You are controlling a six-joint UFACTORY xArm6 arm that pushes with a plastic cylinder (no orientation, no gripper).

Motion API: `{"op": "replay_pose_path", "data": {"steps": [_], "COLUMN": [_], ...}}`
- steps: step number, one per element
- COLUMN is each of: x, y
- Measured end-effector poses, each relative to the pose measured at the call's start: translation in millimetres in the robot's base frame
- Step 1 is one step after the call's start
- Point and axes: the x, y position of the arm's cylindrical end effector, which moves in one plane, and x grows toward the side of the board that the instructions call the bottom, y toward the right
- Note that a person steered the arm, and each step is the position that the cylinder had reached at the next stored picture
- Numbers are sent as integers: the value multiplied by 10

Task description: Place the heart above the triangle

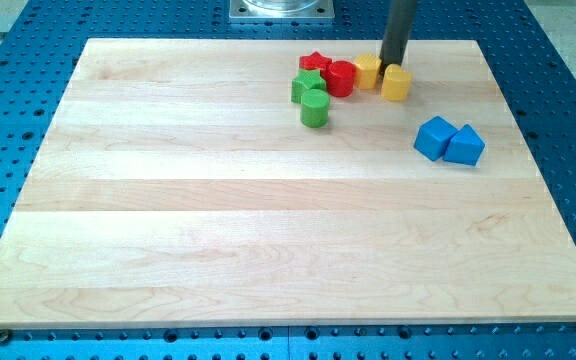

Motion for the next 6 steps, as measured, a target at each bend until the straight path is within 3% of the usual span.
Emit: {"op": "replay_pose_path", "data": {"steps": [1, 2, 3, 5, 6], "x": [-599, -185, 339, 497, 747], "y": [-163, -404, 22, 683, 627]}}
